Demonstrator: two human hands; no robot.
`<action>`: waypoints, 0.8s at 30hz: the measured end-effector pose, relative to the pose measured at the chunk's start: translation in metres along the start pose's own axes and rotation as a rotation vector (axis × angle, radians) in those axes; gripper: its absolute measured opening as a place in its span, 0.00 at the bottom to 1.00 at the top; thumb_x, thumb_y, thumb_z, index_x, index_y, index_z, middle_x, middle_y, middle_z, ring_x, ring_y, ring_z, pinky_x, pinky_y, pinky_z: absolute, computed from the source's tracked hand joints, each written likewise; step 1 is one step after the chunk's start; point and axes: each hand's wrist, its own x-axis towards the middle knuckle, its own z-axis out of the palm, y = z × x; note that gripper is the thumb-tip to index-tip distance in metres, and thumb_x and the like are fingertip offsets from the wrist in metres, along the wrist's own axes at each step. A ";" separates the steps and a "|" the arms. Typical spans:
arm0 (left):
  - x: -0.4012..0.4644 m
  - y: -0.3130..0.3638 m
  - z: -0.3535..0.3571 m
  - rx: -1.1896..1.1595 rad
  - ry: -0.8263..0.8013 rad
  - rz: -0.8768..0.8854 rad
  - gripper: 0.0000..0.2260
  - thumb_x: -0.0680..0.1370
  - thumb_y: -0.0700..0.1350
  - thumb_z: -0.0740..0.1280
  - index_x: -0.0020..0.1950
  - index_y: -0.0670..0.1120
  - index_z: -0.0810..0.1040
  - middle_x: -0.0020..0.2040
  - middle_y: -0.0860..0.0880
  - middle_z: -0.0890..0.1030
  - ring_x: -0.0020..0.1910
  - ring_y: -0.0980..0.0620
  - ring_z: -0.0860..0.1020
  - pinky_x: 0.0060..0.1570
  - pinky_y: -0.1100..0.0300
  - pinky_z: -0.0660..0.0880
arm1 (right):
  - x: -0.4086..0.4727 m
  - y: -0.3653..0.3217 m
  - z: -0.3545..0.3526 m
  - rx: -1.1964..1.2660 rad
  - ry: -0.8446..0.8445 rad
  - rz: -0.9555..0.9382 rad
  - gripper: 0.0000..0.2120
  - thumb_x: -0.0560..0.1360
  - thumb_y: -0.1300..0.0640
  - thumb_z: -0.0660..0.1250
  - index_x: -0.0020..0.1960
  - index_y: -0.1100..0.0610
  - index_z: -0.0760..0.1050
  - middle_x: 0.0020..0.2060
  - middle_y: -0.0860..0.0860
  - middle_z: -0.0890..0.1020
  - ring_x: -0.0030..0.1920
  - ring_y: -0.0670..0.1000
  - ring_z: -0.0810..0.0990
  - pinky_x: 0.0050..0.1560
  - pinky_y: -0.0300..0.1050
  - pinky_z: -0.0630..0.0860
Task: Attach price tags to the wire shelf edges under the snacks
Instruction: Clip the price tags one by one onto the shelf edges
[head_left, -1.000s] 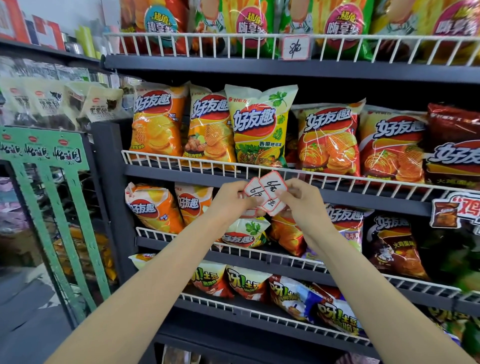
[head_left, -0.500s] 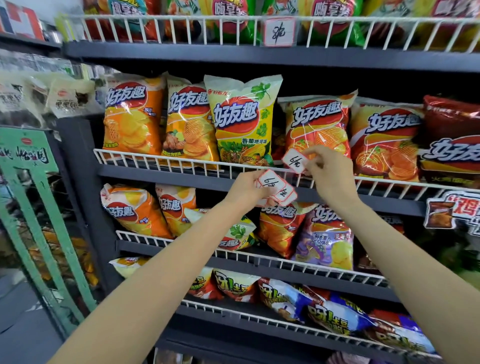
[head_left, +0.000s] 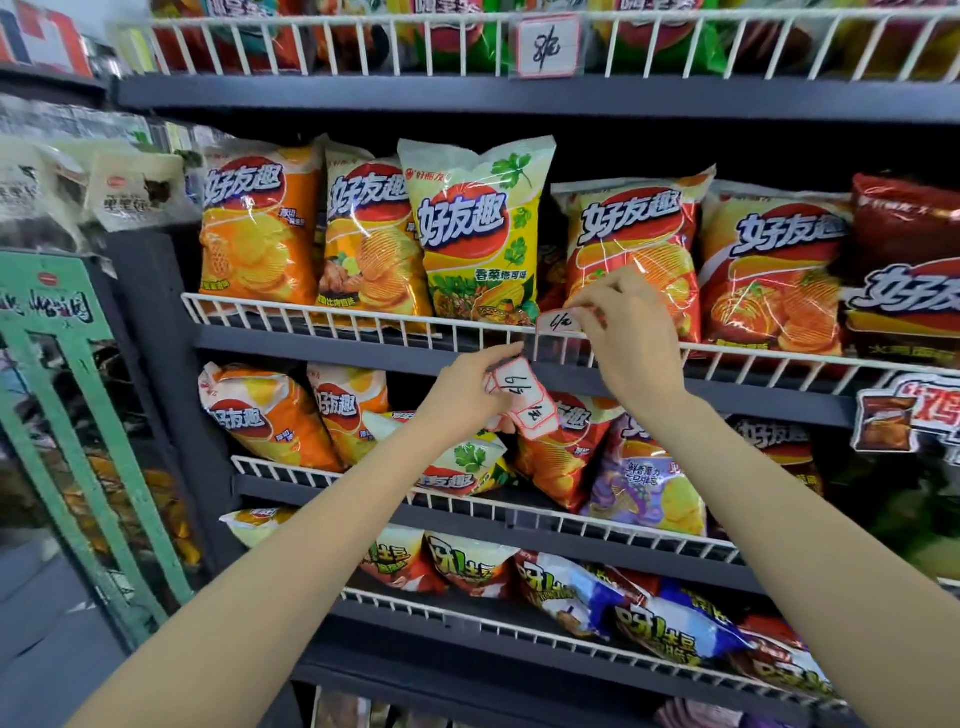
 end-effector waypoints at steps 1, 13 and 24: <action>0.000 -0.001 -0.002 0.061 0.000 0.021 0.27 0.75 0.35 0.67 0.72 0.50 0.66 0.61 0.48 0.78 0.35 0.57 0.80 0.31 0.73 0.73 | -0.001 0.000 0.002 -0.028 -0.037 -0.016 0.08 0.77 0.60 0.64 0.51 0.61 0.81 0.47 0.56 0.76 0.50 0.54 0.74 0.41 0.43 0.68; 0.002 -0.002 -0.010 0.150 -0.079 0.036 0.29 0.75 0.38 0.68 0.73 0.53 0.65 0.61 0.50 0.79 0.48 0.57 0.75 0.33 0.70 0.70 | -0.013 0.004 0.011 -0.180 -0.157 0.013 0.05 0.77 0.62 0.62 0.50 0.61 0.76 0.45 0.57 0.76 0.48 0.58 0.74 0.40 0.46 0.65; 0.005 -0.003 -0.009 0.140 -0.064 0.049 0.29 0.75 0.37 0.69 0.73 0.51 0.65 0.63 0.49 0.76 0.49 0.58 0.74 0.32 0.76 0.70 | -0.019 0.001 0.013 -0.190 -0.152 0.046 0.10 0.79 0.60 0.59 0.55 0.61 0.76 0.48 0.58 0.78 0.51 0.58 0.73 0.43 0.48 0.68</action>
